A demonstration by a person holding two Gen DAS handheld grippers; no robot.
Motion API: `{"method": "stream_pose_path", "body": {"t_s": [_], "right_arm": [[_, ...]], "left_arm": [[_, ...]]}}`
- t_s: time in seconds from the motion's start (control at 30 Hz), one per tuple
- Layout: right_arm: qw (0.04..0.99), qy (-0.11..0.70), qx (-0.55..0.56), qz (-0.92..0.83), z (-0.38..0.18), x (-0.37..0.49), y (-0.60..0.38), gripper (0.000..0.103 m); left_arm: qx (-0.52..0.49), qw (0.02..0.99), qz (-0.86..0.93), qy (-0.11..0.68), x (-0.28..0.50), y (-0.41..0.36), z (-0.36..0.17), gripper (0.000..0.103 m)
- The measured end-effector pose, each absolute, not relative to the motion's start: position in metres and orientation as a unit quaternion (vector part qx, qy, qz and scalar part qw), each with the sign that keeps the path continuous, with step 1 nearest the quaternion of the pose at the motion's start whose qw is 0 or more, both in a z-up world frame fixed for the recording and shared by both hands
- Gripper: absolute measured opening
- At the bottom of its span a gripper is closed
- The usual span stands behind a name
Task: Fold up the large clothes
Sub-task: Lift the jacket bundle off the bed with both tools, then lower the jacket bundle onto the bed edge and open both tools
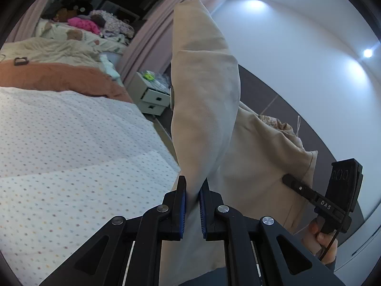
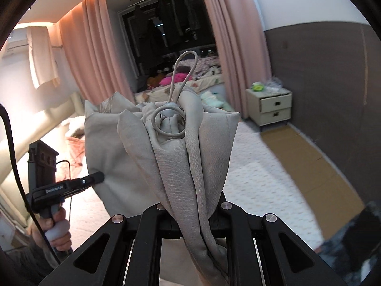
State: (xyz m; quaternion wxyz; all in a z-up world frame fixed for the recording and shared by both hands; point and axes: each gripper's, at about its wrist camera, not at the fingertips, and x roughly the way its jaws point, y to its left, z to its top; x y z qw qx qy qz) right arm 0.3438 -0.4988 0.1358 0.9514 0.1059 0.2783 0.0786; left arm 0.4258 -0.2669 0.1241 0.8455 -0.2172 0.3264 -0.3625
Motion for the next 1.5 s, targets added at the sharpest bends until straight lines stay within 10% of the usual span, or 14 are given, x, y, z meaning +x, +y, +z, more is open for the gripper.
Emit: {"method": "stream_pose_path", "body": {"t_s": [0.53, 1.33, 1.5], "right_arm": [[0.945, 0.316, 0.089, -0.015, 0.123, 0.328, -0.586, 0.012], [0.867, 0.495, 0.060, 0.004, -0.077, 0.571, -0.658, 0.013], [0.856, 0.513, 0.003, -0.068, -0.110, 0.595, -0.671, 0.043]], "left_arm": [[-0.193, 0.797, -0.424, 0.384, 0.428, -0.403, 0.095, 0.010], [-0.197, 0.759, -0.311, 0.537, 0.592, -0.459, -0.080, 0.010], [-0.204, 0.738, -0.281, 0.579, 0.611, -0.458, -0.113, 0.020]]}}
